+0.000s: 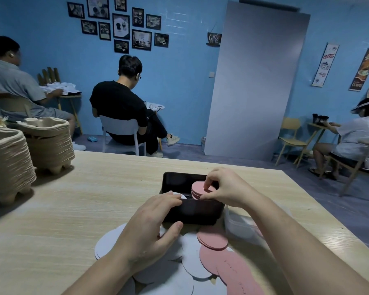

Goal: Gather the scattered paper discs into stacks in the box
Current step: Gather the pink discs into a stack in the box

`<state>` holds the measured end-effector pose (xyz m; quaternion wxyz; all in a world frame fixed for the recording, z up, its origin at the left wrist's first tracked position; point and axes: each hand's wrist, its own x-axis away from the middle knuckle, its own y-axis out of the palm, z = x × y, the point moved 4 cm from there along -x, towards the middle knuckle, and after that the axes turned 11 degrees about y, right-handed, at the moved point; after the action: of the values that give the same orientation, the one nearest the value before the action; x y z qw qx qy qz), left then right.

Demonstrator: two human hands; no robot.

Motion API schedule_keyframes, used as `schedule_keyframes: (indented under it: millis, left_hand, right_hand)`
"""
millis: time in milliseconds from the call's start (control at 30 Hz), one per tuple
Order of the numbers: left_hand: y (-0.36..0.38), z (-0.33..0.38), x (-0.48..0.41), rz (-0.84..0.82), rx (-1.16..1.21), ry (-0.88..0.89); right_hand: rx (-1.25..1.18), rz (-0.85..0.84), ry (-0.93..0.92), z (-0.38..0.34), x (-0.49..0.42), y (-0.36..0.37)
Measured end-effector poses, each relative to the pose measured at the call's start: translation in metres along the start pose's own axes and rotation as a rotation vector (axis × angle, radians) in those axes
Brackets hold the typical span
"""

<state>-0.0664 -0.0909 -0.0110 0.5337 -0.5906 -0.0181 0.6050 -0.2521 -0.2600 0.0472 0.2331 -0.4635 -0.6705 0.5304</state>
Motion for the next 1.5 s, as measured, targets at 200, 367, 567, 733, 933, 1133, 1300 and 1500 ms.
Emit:
schedule_keyframes:
  millis: [200,367,567,733,933,1133,1300,1500]
  left_hand:
    - [-0.001,-0.001,-0.002,0.01,-0.032,0.017]
    - [-0.014,0.005,-0.016,0.096,-0.108,0.051]
    - [-0.026,0.019,-0.039,0.058,-0.17,0.163]
    - [-0.016,0.031,-0.037,-0.026,-0.201,0.184]
    - [0.009,0.06,-0.017,-0.123,-0.053,0.125]
    - [0.039,0.082,-0.02,-0.183,0.047,0.094]
    - [0.06,0.078,-0.014,-0.227,0.072,0.09]
    - [0.065,0.073,-0.008,-0.226,0.118,0.098]
  right_hand:
    - [-0.033,0.013,-0.005,-0.002,0.004,-0.005]
    - [-0.212,0.202,-0.07,-0.007,0.04,-0.025]
    - [-0.314,0.259,-0.18,-0.012,0.109,-0.025]
    - [-0.335,0.158,-0.163,0.002,0.151,-0.002]
    - [-0.317,0.102,-0.109,0.021,0.185,0.018]
    - [-0.291,0.098,-0.089,0.03,0.207,0.019]
    - [-0.231,-0.024,-0.138,0.035,0.224,0.019]
    - [-0.234,-0.074,-0.128,0.034,0.224,0.015]
